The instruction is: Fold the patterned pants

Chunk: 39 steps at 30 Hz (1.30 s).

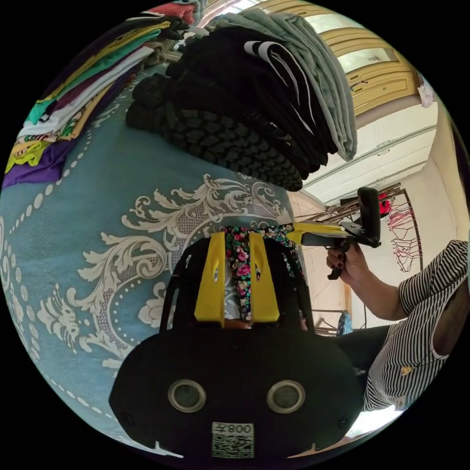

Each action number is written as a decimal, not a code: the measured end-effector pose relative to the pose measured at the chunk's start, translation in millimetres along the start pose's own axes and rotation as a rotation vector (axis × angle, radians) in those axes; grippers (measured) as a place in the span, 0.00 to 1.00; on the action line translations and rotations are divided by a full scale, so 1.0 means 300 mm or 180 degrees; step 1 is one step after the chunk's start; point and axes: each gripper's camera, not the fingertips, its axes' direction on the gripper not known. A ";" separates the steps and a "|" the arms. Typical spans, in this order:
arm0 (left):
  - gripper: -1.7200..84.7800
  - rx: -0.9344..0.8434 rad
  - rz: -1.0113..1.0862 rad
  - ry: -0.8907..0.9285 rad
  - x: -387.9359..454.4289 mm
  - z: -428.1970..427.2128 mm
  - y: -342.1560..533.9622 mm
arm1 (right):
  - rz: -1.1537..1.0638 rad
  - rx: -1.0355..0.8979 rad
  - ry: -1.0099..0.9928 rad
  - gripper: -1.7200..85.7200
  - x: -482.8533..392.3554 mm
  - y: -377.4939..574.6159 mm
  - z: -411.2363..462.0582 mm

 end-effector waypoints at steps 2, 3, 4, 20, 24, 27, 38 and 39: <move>0.08 -0.0011 0.0031 0.0014 -0.003 0.012 -0.014 | 0.0010 0.0007 0.0073 0.09 0.005 0.003 0.008; 0.07 -0.0037 0.0041 0.0063 -0.004 0.018 -0.017 | 0.0026 0.0014 0.0065 0.08 0.012 0.006 0.013; 0.07 -0.0034 0.0033 0.0125 -0.006 0.025 -0.021 | 0.0029 0.0019 0.0054 0.07 0.015 0.008 0.014; 0.05 0.0562 0.0210 0.0807 0.004 -0.224 0.216 | -0.0412 0.0024 -0.1715 0.04 0.047 0.062 -0.123; 0.05 0.0584 0.0073 0.0981 0.005 -0.281 0.365 | -0.0767 -0.0395 -0.1992 0.04 -0.068 0.082 -0.133; 0.05 0.0489 -0.0100 0.0990 0.009 -0.317 0.508 | -0.0981 -0.0751 -0.2138 0.04 -0.175 0.107 -0.114; 0.05 0.0249 -0.0806 0.1006 0.040 -0.389 1.055 | -0.1569 -0.2039 -0.2392 0.04 -0.563 0.250 0.034; 0.05 0.0243 -0.0836 0.1004 0.044 -0.393 1.082 | -0.1632 -0.2153 -0.2429 0.04 -0.606 0.267 0.047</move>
